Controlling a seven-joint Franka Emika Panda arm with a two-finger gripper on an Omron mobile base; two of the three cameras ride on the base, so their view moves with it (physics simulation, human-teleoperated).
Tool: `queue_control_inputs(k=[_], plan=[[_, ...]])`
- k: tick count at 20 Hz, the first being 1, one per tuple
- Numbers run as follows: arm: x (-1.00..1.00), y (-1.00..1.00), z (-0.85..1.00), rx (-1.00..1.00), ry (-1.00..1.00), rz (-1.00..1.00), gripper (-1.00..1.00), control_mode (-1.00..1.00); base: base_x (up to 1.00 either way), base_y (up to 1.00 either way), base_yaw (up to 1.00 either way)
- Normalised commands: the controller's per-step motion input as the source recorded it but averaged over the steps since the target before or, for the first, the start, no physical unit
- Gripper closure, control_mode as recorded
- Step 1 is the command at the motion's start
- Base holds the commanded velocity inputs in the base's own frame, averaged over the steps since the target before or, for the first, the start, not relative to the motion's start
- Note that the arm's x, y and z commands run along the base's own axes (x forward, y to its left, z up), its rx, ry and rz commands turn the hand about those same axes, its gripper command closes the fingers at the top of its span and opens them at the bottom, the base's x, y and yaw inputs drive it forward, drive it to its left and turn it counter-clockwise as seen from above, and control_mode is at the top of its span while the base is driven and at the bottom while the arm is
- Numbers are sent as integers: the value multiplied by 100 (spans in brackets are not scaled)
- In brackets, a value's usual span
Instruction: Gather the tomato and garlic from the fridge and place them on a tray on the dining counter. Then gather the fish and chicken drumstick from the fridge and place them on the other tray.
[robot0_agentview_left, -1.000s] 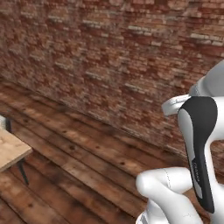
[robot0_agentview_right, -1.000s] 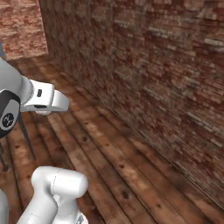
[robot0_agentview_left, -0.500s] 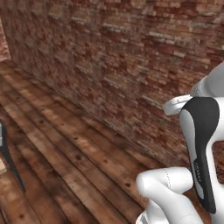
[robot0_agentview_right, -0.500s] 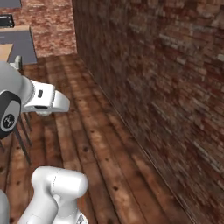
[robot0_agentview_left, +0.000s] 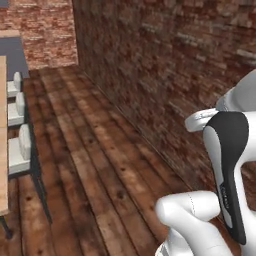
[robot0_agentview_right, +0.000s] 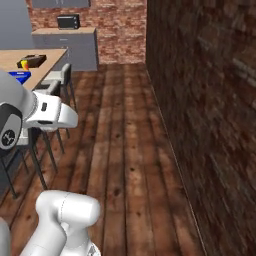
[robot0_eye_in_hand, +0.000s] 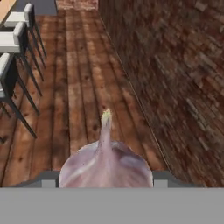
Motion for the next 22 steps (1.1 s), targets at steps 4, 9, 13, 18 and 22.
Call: queue_control_inputs(k=[4, 9, 13, 18, 22], plan=[[0, 0, 0, 0, 0, 0, 100, 100, 100, -67, 39], [0, 0, 0, 0, 0, 0, 100, 100, 100, -66, 34], [0, 0, 0, 0, 0, 0, 100, 100, 100, -47, 28], [0, 0, 0, 0, 0, 0, 100, 100, 100, -22, 25], [0, 0, 0, 0, 0, 0, 100, 100, 100, -14, 22]])
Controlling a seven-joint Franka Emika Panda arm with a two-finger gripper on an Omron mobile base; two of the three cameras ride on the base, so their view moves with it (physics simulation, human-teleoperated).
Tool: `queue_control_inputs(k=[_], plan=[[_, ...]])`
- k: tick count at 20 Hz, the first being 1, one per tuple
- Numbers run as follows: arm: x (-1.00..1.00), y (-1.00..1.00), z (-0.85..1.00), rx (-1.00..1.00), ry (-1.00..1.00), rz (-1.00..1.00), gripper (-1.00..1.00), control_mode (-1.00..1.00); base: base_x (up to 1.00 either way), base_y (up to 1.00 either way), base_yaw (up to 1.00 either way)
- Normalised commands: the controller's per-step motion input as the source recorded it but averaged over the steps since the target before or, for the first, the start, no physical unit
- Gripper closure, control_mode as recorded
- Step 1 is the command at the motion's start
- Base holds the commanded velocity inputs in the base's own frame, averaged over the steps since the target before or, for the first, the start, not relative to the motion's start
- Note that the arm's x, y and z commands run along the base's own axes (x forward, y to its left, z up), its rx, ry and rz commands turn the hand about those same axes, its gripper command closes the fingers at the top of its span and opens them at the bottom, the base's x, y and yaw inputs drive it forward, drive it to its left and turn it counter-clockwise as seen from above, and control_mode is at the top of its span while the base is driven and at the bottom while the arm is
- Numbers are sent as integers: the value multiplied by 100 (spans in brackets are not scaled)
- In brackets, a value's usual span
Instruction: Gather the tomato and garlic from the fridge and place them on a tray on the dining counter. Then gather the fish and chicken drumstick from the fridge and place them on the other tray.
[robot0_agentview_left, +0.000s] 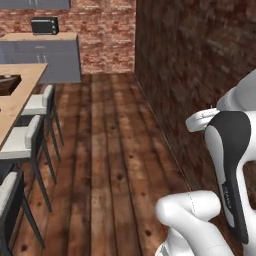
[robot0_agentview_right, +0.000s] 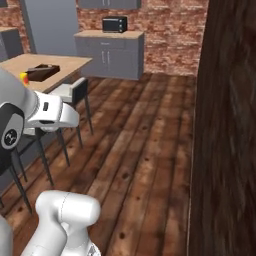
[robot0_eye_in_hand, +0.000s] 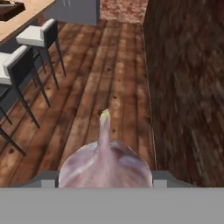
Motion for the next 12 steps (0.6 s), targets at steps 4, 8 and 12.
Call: queue_control_inputs(k=[4, 8, 12], plan=[[0, 0, 0, 0, 0, 0, 100, 100, 100, -33, 25], [0, 0, 0, 0, 0, 0, 100, 100, 100, -38, 27], [0, 0, 0, 0, 0, 0, 100, 100, 100, -41, 27]])
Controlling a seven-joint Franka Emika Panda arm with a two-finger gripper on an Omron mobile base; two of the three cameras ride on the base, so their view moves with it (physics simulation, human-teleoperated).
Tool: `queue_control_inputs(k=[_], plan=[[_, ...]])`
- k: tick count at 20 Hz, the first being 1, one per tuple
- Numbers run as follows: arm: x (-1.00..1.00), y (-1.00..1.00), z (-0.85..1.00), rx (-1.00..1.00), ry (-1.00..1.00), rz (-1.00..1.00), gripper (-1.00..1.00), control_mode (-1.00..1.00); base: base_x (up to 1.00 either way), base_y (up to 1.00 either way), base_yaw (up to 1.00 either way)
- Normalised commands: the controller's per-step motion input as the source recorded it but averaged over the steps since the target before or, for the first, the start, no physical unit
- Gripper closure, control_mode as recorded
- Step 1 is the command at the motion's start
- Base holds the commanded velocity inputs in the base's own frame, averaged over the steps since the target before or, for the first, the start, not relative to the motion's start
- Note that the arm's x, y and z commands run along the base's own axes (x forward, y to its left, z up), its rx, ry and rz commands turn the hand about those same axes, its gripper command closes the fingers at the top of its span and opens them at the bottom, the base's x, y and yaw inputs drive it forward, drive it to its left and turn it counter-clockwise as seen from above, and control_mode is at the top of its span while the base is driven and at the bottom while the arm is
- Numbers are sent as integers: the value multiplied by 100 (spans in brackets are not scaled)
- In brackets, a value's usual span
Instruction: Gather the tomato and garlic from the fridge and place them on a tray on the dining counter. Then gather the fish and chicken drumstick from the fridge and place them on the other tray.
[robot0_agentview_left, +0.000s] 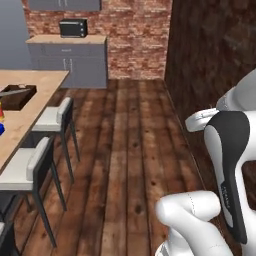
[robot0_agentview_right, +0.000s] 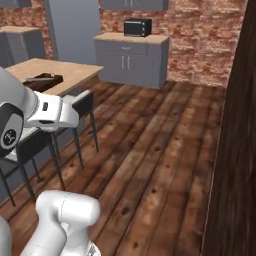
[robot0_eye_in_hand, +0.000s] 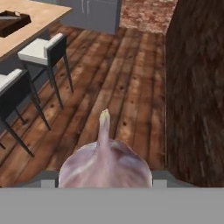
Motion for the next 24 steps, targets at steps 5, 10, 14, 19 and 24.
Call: queue_control_inputs(k=[5, 10, 14, 19, 24], plan=[[0, 0, 0, 0, 0, 0, 100, 100, 100, -42, 29], [0, 0, 0, 0, 0, 0, 100, 100, 100, -43, 32], [0, 0, 0, 0, 0, 0, 100, 100, 100, -41, 35], [0, 0, 0, 0, 0, 0, 100, 100, 100, -24, 46], [0, 0, 0, 0, 0, 0, 100, 100, 79, 0, 79]])
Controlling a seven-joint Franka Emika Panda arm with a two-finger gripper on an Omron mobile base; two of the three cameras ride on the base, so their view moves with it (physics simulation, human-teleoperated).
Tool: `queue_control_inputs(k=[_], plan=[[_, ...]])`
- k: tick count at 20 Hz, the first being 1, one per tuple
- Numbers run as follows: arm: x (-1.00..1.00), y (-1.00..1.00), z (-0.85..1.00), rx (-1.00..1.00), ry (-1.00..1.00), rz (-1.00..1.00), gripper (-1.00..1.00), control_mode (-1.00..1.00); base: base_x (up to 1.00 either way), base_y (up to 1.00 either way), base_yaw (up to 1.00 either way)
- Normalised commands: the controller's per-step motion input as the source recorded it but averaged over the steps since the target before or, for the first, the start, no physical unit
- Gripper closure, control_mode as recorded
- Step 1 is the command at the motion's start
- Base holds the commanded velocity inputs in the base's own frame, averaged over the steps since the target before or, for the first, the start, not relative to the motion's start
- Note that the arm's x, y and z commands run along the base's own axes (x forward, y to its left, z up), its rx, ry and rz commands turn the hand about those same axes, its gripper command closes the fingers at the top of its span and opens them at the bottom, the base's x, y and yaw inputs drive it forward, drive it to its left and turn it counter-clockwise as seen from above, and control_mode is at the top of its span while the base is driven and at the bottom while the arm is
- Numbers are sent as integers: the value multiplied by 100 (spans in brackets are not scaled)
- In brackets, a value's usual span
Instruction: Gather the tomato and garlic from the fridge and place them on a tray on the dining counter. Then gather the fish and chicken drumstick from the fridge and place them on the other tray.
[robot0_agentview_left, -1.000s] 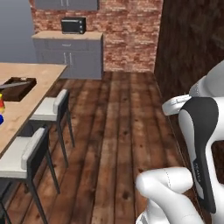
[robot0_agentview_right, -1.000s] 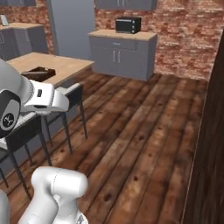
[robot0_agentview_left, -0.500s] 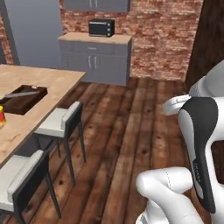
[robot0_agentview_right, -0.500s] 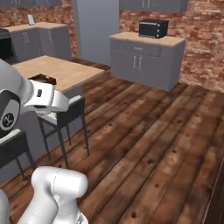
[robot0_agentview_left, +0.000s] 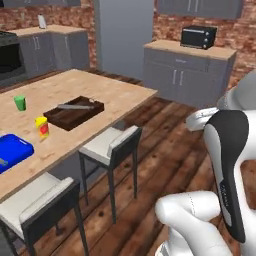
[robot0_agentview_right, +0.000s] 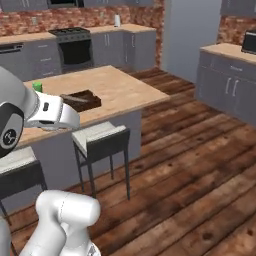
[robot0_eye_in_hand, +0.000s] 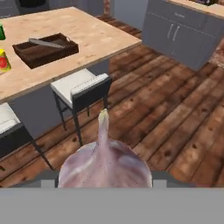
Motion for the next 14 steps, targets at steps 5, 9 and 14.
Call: queue_control_inputs(k=[5, 9, 14], plan=[[0, 0, 0, 0, 0, 0, 100, 100, 80, 0, 81], [0, 0, 0, 0, 0, 0, 100, 100, 87, -5, 76], [0, 0, 0, 0, 0, 0, 100, 100, 57, -1, 69]])
